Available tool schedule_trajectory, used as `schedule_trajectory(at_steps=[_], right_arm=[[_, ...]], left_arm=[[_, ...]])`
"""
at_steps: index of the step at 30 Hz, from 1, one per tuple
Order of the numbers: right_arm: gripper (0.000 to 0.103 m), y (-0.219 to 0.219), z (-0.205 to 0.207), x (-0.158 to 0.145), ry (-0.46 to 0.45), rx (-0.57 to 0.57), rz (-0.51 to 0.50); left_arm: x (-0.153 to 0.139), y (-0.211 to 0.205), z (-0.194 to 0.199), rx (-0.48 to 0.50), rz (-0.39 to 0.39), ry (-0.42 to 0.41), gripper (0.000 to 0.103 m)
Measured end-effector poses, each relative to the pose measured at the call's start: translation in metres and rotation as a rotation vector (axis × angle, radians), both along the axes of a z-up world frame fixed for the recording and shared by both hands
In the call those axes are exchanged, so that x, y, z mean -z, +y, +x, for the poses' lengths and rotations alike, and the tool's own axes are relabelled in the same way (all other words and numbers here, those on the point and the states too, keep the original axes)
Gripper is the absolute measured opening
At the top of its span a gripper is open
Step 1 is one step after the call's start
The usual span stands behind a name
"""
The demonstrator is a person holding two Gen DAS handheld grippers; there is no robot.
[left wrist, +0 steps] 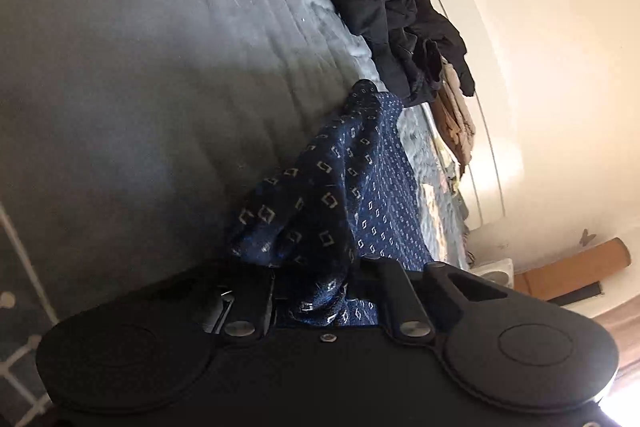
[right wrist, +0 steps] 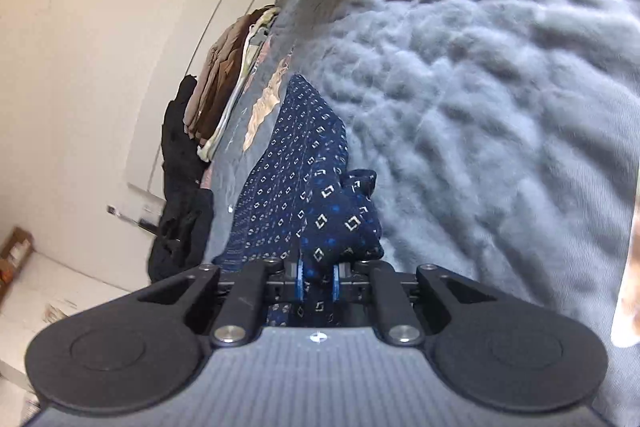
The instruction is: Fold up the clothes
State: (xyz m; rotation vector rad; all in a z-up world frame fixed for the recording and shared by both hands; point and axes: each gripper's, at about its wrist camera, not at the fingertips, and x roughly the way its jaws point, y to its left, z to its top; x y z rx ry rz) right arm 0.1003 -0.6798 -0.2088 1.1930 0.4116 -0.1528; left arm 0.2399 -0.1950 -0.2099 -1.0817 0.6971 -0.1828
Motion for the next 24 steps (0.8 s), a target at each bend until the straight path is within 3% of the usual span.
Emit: schedule_trajectory(at_steps=[4,14,19,20,21,22,23,24], right_arm=[[0.01,-0.003,-0.009,-0.005,-0.016,0.02,0.053],[0.008,-0.002,-0.033,-0.031,-0.035,0.028,0.072],[0.012,-0.003,-0.024,-0.023,0.009,-0.002,0.046],[0.012,-0.004,-0.024,-0.017,0.024,-0.003,0.056],[0.014,-0.004,-0.023,-0.012,0.038,-0.004,0.066],[0.025,-0.004,-0.023,-0.006,0.053,-0.006,0.076],[0.044,-0.004,-0.022,0.0,0.067,-0.007,0.086],[0.052,-0.003,-0.022,0.003,0.07,-0.009,0.093]], left_arm=[[-0.007,0.005,-0.009,-0.002,0.0,0.005,0.009],[-0.03,0.008,-0.026,0.014,0.0,-0.013,0.007],[-0.014,0.008,-0.017,0.015,0.014,0.042,0.01],[-0.009,0.008,-0.015,0.013,0.007,0.053,0.016],[-0.004,0.008,-0.015,0.013,-0.005,0.055,0.026],[-0.001,0.008,-0.017,0.017,-0.014,0.043,0.028],[0.0,0.008,-0.018,0.02,-0.017,0.019,0.033],[0.0,0.007,-0.02,0.019,-0.021,-0.004,0.04]])
